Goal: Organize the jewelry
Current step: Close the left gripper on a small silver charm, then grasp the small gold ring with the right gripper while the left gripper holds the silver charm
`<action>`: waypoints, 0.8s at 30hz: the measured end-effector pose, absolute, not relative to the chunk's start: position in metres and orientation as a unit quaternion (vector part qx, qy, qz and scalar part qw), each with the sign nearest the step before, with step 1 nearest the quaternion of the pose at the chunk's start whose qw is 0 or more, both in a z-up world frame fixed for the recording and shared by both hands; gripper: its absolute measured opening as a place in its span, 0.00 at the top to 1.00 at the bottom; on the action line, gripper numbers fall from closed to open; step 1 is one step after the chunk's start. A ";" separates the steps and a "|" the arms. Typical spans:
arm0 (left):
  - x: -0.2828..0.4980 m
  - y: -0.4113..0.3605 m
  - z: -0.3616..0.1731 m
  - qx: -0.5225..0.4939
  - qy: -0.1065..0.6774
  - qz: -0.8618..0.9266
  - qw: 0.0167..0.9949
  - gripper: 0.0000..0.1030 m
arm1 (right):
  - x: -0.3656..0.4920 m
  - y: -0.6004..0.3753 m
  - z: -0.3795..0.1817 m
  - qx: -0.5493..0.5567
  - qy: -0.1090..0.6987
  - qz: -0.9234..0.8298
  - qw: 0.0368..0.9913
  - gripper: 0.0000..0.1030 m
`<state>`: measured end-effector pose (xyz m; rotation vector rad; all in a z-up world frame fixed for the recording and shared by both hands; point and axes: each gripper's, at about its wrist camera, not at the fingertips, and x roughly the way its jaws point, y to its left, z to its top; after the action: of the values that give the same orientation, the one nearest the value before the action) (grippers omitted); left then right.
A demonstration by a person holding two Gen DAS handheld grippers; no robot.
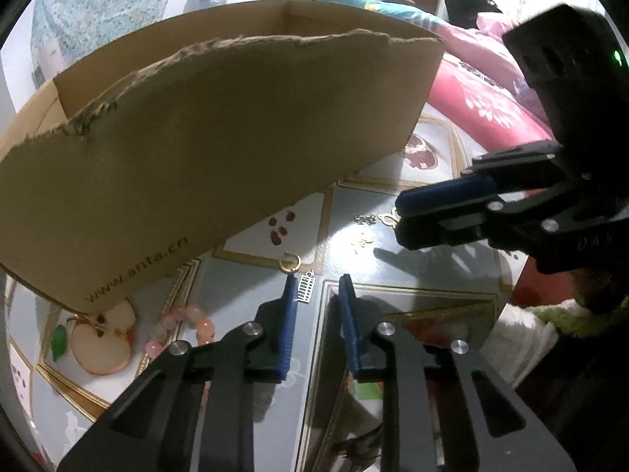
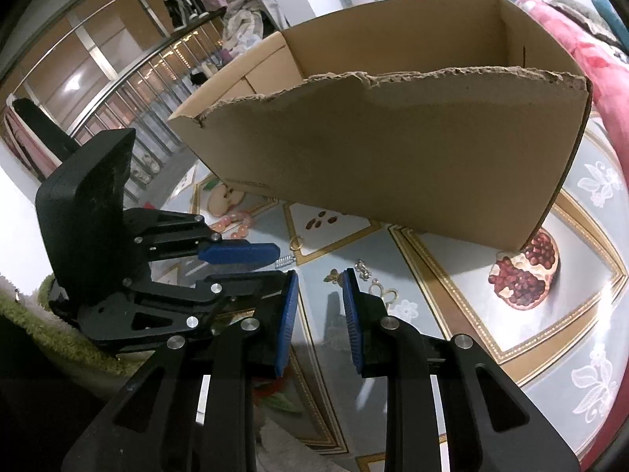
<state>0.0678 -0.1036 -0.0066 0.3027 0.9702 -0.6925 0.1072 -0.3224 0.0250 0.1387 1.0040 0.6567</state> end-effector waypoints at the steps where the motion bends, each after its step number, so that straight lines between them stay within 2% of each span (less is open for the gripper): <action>1: 0.067 -0.107 -0.007 0.154 0.453 -0.322 0.817 0.80 | 0.107 -0.323 0.025 0.066 0.472 0.309 0.823 0.77; 6: 0.067 -0.116 -0.008 0.191 0.447 -0.311 0.817 0.82 | 0.106 -0.323 0.026 0.065 0.469 0.308 0.825 0.77; 11: 0.068 -0.118 -0.008 0.198 0.448 -0.308 0.816 0.96 | 0.104 -0.325 0.027 0.066 0.465 0.304 0.829 0.77; 24: 0.066 -0.105 0.001 0.175 0.441 -0.290 0.831 0.96 | 0.101 -0.325 0.030 0.060 0.457 0.301 0.835 0.77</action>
<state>0.0658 -0.1050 0.0012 0.3707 0.9354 -0.6156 0.1013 -0.3252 0.0297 0.1280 0.9683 0.6374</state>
